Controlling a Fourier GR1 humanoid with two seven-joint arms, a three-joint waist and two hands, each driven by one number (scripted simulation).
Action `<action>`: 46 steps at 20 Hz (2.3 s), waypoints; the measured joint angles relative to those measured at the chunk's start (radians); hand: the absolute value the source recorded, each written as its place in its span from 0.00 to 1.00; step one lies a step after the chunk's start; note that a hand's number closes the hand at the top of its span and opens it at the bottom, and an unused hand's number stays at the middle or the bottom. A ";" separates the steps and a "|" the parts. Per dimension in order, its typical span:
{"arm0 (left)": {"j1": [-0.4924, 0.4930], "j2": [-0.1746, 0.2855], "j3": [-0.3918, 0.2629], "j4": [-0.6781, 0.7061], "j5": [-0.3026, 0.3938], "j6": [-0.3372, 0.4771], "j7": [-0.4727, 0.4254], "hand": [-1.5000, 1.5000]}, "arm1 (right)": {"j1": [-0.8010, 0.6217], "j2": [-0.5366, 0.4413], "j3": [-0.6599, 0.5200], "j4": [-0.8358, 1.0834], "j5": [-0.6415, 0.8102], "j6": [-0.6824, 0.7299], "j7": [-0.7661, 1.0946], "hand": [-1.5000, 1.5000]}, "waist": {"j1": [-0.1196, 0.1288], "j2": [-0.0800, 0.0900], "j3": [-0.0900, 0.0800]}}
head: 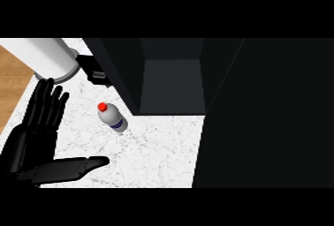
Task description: Pick up the bottled water, place it into the cabinet and close the cabinet
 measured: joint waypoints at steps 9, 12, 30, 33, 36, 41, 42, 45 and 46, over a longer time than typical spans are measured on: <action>-0.001 -0.001 0.062 0.248 0.025 -0.037 -0.174 0.00 | -0.025 -0.014 0.039 -0.002 0.008 -0.041 0.026 0.00 | -0.001 0.000 0.000; -0.011 -0.004 0.068 0.328 0.018 -0.042 -0.215 0.00 | -0.033 -0.024 0.040 -0.002 0.009 -0.052 0.032 0.00 | -0.001 0.000 0.000; -0.172 0.023 0.193 0.979 0.065 -0.149 -0.605 0.00 | -0.057 -0.076 0.046 -0.001 0.011 -0.101 0.030 0.00 | -0.005 0.002 -0.001; -0.224 0.036 0.223 1.112 0.068 -0.160 -0.694 0.00 | -0.052 -0.080 0.058 -0.001 0.012 -0.110 0.023 0.00 | -0.008 0.002 -0.001; -0.275 0.044 0.246 1.226 0.072 -0.167 -0.763 0.00 | -0.038 -0.092 0.074 -0.005 0.015 -0.116 0.018 0.00 | -0.010 0.002 -0.001; -0.361 0.055 0.281 1.399 0.075 -0.175 -0.882 0.00 | -0.062 -0.097 0.084 -0.008 0.017 -0.140 0.038 0.00 | -0.013 0.003 -0.001; -0.375 0.057 0.289 1.434 0.075 -0.174 -0.906 0.00 | -0.055 -0.106 0.077 -0.009 0.016 -0.137 0.033 0.00 | -0.015 0.003 -0.001; -0.415 0.064 0.312 1.527 0.082 -0.182 -0.979 0.00 | -0.052 -0.119 0.058 -0.007 0.012 -0.136 0.017 0.00 | -0.015 0.004 -0.001; -0.425 0.061 0.317 1.550 0.083 -0.175 -0.998 0.00 | -0.061 -0.121 0.054 -0.007 0.011 -0.136 0.028 0.00 | -0.014 0.004 -0.001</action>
